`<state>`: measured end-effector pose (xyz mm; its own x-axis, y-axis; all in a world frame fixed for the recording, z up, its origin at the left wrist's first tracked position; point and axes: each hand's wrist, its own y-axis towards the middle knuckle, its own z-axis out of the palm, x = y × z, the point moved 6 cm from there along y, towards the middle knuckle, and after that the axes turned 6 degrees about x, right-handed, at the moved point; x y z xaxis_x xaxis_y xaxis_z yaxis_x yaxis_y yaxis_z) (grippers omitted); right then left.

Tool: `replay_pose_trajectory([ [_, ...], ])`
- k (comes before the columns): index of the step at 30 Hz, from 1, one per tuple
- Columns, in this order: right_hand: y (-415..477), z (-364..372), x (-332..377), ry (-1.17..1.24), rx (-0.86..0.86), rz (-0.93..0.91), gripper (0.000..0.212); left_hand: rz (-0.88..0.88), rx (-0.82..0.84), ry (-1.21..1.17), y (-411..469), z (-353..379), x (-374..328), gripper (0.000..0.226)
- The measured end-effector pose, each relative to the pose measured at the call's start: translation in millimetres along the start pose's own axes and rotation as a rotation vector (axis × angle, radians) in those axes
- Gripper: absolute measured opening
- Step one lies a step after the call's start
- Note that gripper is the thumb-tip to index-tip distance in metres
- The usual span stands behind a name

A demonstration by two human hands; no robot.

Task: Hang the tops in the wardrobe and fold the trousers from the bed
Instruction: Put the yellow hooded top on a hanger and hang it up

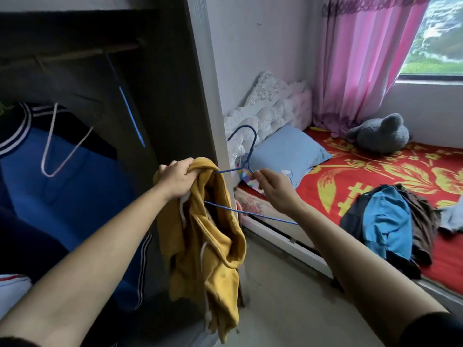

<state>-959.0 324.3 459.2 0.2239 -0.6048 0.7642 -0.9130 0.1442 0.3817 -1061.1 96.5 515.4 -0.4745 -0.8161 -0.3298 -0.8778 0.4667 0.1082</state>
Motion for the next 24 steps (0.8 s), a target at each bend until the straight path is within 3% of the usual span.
replay_pose_trajectory([
  [5,-5,15,-15,0.071,-0.059,0.072,0.030,-0.006,-0.047,0.021,1,7,-23,0.032],
  [13,3,46,5,0.103,0.024,-0.023,0.024,0.063,-0.047,-0.097,4,20,-42,0.035],
  [19,-3,40,-15,-0.163,-0.103,0.013,0.030,0.012,-0.065,-0.013,2,32,-33,0.062],
  [21,-14,45,-32,-0.346,-0.159,0.114,0.045,-0.030,-0.102,-0.071,2,34,-28,0.057],
  [24,-43,47,-56,-0.410,-0.304,0.380,0.094,-0.098,-0.206,-0.150,0,33,-19,0.063],
])
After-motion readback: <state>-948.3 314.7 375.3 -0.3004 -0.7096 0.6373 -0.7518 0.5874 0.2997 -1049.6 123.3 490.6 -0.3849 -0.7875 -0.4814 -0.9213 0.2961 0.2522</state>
